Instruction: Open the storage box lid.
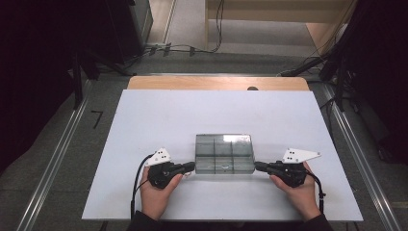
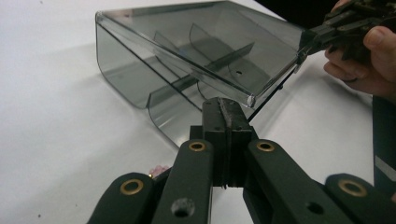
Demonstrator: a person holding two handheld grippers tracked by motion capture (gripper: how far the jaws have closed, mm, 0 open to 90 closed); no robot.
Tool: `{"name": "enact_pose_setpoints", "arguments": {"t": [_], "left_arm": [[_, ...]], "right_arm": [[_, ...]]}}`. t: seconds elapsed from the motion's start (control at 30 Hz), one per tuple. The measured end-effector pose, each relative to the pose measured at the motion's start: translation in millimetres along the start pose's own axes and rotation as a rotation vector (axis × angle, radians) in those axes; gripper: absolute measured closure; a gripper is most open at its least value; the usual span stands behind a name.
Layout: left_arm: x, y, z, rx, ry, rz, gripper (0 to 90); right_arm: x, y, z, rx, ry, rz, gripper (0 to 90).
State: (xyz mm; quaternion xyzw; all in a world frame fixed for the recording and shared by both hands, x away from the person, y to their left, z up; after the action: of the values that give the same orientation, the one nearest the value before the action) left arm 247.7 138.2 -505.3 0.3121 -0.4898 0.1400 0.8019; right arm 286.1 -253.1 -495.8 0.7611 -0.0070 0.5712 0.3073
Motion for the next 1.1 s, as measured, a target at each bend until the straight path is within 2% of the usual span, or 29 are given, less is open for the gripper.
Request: {"name": "enact_pose_setpoints", "arguments": {"t": [0.13,0.5,0.6,0.7,1.1], "left_arm": [[3.9,2.4,1.7,0.000,-0.004,0.032,89.9],[9.7,1.6,2.8,-0.006,-0.020,0.064,89.9],[12.7,0.6,3.5,-0.013,-0.012,0.074,89.8],[16.5,-1.1,4.6,-0.014,-0.022,0.077,89.9],[40.3,-6.1,1.5,-0.010,-0.070,0.084,89.9]], "right_arm": [[2.7,0.9,-1.2,0.002,0.001,0.012,88.5],[11.0,1.8,-3.9,-0.001,-0.004,0.046,88.4],[13.8,3.8,-3.5,-0.012,-0.002,0.056,88.4],[16.2,5.6,-2.2,-0.015,-0.013,0.065,88.4],[35.1,6.7,1.4,-0.027,-0.004,0.086,88.4]]}}
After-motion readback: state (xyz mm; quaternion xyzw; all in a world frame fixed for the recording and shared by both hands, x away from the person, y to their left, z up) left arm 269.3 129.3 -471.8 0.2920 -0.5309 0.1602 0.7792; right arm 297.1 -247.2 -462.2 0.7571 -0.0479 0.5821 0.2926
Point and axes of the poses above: each handheld gripper's, and its own axes: y roughly backward along the jaws, x roughly out of its top, z roughly to its right, the point moved 1 cm from there along -y, roughly forward along the jaws, and after that the axes turned 3 degrees about z, right-handed, at the moved point
